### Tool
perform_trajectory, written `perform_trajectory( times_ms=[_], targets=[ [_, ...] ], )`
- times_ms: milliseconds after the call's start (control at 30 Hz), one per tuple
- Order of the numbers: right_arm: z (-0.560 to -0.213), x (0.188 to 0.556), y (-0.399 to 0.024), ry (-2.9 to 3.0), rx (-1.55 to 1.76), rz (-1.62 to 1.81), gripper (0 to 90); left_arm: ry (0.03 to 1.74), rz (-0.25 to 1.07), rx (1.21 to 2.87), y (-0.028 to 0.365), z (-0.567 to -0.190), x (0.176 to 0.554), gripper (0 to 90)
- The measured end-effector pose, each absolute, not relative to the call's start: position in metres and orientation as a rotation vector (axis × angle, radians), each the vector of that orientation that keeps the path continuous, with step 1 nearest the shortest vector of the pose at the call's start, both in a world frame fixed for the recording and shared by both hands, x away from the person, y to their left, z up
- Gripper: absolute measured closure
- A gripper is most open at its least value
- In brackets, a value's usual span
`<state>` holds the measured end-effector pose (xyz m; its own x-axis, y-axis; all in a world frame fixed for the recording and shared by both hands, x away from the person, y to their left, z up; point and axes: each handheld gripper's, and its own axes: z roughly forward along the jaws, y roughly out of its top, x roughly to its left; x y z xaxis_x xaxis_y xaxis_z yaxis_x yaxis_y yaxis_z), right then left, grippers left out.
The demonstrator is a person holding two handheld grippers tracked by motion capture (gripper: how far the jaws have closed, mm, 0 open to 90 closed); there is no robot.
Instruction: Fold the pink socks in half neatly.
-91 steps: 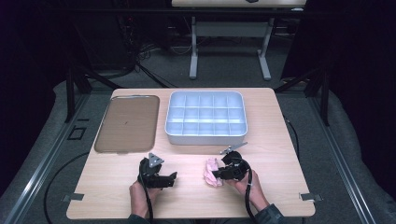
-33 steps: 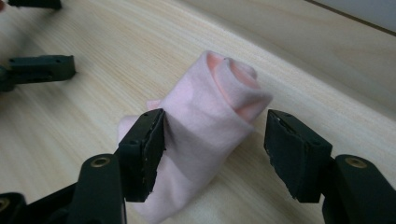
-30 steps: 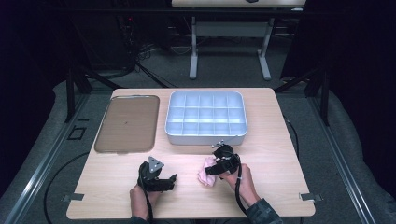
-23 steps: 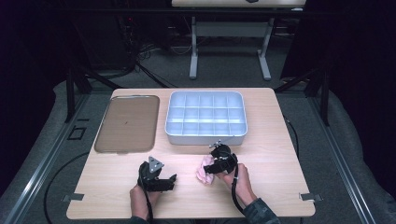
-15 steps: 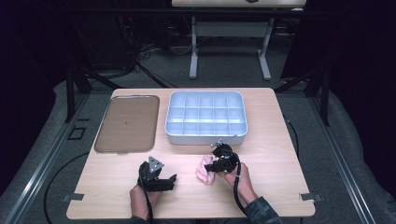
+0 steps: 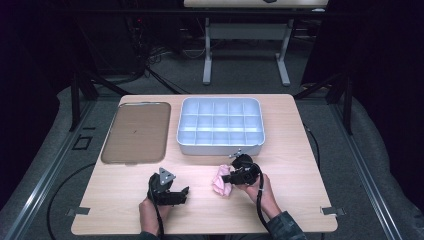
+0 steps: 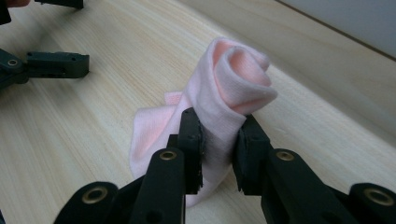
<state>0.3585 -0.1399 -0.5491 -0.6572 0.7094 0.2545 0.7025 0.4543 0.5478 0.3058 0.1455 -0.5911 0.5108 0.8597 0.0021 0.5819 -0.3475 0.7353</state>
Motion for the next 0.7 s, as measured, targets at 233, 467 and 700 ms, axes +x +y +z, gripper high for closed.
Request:
perform_trajectory(
  times_ms=[233,467,700],
  targets=[
    [-0.541,0.354,-0.148,2.648,1.266,1.018,75.4,1.175,0.518,2.064,0.146,-0.591,0.306,11.6],
    [-0.533,0.351,-0.155,2.63,1.253,1.025,75.3,1.176,0.518,2.064,0.146,-0.591,0.306,11.6],
    [-0.523,0.347,-0.164,2.605,1.238,1.041,75.3,1.176,0.518,2.064,0.146,-0.591,0.306,11.5]
  ],
)
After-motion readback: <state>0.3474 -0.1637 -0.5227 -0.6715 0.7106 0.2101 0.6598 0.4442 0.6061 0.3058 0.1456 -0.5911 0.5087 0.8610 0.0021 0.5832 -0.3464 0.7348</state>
